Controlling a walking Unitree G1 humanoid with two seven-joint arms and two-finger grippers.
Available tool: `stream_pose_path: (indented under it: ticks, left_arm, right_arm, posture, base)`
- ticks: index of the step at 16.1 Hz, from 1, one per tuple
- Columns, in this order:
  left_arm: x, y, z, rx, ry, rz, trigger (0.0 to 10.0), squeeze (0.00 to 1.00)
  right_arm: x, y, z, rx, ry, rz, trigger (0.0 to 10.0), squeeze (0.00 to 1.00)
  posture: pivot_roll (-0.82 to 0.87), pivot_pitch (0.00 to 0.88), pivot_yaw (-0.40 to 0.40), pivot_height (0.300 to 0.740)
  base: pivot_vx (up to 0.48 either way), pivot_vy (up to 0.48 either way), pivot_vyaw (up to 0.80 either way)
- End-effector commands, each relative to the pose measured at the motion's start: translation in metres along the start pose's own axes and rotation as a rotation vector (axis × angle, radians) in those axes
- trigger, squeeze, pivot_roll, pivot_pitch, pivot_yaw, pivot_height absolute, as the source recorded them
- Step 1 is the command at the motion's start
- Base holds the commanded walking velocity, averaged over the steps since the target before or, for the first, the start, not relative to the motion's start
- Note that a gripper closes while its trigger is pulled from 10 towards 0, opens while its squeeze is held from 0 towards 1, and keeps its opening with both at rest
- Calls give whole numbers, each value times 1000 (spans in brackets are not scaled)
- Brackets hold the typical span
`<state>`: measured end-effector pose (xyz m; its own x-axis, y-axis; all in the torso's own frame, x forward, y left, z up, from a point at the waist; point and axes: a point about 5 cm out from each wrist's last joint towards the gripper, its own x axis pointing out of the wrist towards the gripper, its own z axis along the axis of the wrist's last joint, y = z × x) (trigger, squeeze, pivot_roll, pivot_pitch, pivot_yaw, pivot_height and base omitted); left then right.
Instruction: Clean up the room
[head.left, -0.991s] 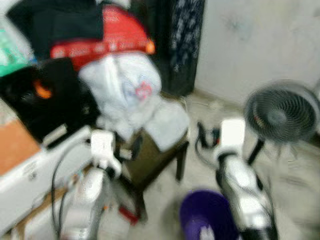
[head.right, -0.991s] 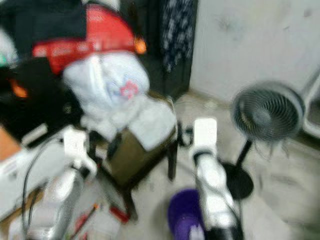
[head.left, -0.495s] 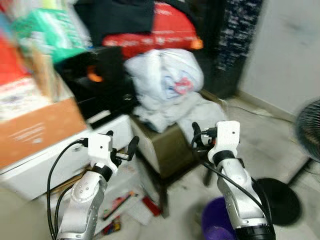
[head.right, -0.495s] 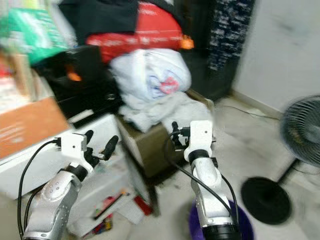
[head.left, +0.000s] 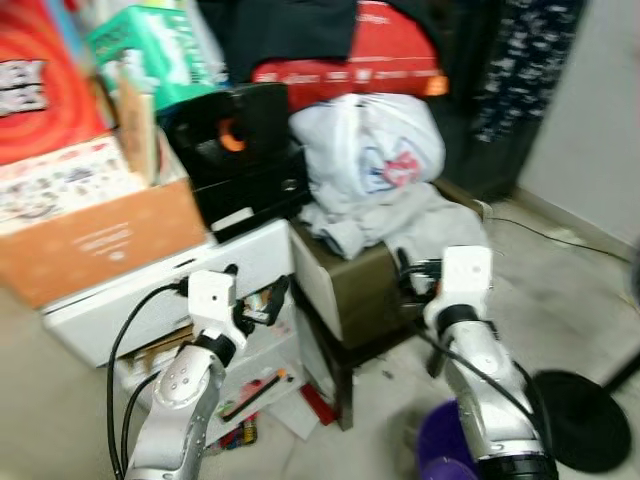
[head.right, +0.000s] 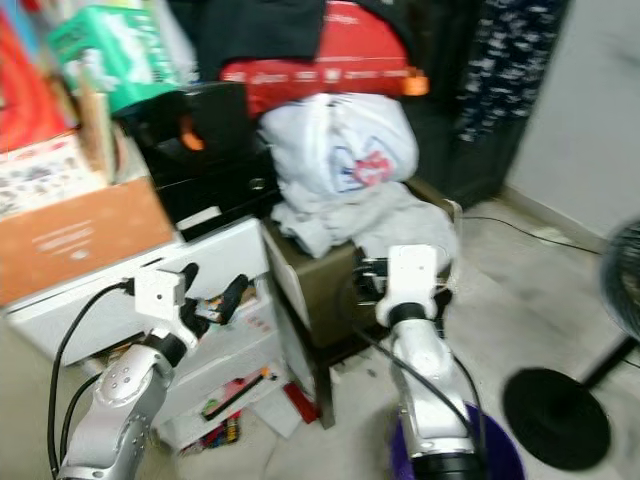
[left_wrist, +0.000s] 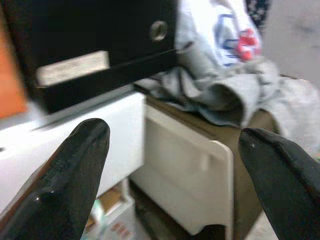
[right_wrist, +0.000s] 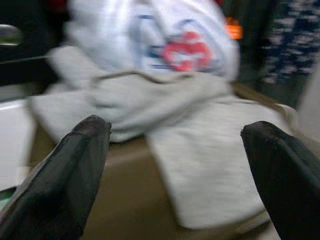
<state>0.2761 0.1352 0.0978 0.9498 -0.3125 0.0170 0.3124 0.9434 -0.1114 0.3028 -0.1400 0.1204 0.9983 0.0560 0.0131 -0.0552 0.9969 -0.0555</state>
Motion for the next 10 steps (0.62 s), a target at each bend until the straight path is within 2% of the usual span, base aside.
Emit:
stream_pose_path:
  ticks: [1,10]
  left_arm:
    - [-1,2,0,13,9,18,10000,0]
    - [-3,3,-3,32,26,29,10000,0]
  right_arm:
    - [0,-2,5,5,-17,-5,10000,0]
    - [0,0,4,16,-9,4,10000,0]
  posture:
    - [-93,20,77,740]
    - [-92,34,77,740]
  base:
    - [0,0,644]
    - [0,0,651]
